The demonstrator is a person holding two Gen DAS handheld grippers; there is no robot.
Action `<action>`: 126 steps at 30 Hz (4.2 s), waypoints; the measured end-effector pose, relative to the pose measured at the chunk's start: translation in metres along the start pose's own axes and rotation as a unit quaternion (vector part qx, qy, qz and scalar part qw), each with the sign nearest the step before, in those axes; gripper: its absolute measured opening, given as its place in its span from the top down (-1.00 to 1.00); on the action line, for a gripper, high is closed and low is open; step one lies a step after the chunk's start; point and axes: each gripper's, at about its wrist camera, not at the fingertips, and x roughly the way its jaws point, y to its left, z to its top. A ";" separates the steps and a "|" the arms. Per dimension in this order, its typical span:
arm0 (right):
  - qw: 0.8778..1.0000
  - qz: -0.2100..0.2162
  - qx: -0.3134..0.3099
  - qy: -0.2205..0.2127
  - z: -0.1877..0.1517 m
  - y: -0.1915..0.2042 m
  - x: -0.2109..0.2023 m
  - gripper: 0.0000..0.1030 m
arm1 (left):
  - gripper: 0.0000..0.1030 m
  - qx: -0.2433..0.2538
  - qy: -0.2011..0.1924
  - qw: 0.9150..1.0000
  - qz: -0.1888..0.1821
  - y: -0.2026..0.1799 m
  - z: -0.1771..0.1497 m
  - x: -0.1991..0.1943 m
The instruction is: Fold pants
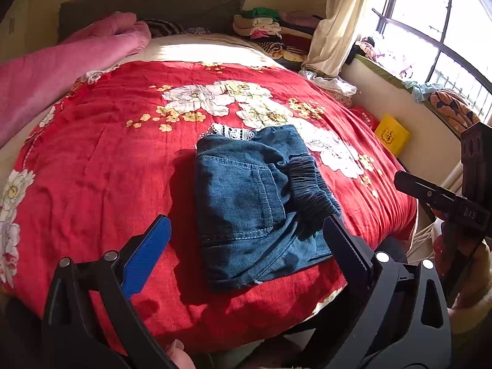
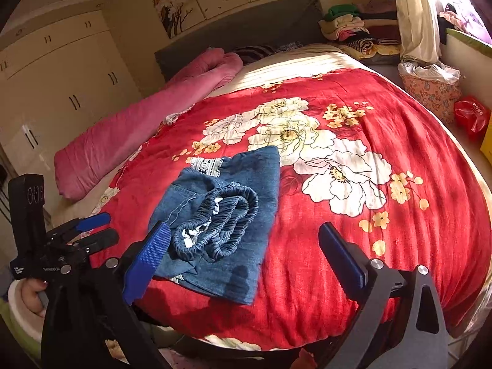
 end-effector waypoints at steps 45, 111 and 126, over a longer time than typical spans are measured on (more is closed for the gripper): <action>0.992 0.040 0.069 0.096 -0.015 -0.019 0.109 -0.82 | -0.62 -0.055 0.066 0.996 -0.020 0.033 0.000 0.096; 0.996 0.034 -0.022 0.081 0.081 0.007 0.200 0.40 | 0.49 -0.038 0.025 0.999 -0.009 0.061 0.092 0.149; 0.996 0.011 0.022 0.081 0.065 -0.012 0.178 -0.16 | 0.33 -0.051 0.027 0.998 -0.021 0.071 0.087 0.149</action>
